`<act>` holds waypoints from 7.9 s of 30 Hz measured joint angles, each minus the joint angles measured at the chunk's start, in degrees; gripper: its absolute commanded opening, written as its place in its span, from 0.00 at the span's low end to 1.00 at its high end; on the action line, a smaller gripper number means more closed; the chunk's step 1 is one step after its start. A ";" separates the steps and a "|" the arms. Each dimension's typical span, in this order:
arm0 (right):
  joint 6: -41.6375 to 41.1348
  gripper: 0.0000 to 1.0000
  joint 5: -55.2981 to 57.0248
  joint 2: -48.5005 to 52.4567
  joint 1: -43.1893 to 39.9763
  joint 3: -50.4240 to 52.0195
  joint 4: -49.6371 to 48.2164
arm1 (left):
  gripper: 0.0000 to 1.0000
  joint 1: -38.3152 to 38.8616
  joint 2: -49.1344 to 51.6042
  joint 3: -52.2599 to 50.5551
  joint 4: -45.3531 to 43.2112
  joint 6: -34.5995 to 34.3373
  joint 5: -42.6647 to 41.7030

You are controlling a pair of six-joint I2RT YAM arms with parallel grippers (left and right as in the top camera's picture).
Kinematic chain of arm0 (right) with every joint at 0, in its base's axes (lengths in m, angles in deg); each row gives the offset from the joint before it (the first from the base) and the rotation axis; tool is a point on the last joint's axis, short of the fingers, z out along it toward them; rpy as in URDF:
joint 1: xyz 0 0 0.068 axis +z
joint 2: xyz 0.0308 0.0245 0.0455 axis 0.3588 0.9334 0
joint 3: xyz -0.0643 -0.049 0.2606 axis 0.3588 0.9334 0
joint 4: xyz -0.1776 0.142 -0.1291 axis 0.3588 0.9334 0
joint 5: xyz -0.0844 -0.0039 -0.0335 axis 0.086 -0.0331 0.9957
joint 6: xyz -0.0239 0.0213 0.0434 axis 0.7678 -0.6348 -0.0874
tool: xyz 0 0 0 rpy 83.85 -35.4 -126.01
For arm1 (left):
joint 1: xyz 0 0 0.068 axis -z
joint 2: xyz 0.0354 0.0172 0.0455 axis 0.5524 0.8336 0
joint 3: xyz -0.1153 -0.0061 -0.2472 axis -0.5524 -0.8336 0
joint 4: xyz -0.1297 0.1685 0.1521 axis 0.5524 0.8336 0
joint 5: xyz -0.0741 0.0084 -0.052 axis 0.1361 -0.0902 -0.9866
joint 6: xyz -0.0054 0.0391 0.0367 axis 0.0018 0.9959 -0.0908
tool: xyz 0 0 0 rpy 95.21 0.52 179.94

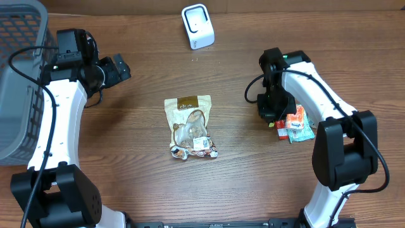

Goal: Scan the item barcode
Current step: 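Carry the yellow stick right and lower it beside the red stick, then open the right gripper and lift away from the yellow stick, then move the right gripper left over the Pantree bag, then lower the right gripper and grasp the Pantree bag's top edge, then reach the left gripper to the bag's left side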

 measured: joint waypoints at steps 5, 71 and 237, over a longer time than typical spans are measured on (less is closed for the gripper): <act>-0.48 0.10 3.91 0.00 -0.02 2.16 -2.95 | 1.00 0.00 0.00 0.00 0.00 0.00 0.00; -1.49 0.27 19.34 0.00 -0.02 4.81 -5.53 | 1.00 0.00 0.00 0.00 0.00 0.00 0.00; -9.75 0.76 -3.10 2.69 16.68 -8.13 -14.64 | 1.00 0.09 0.00 -0.07 -4.76 -0.02 0.00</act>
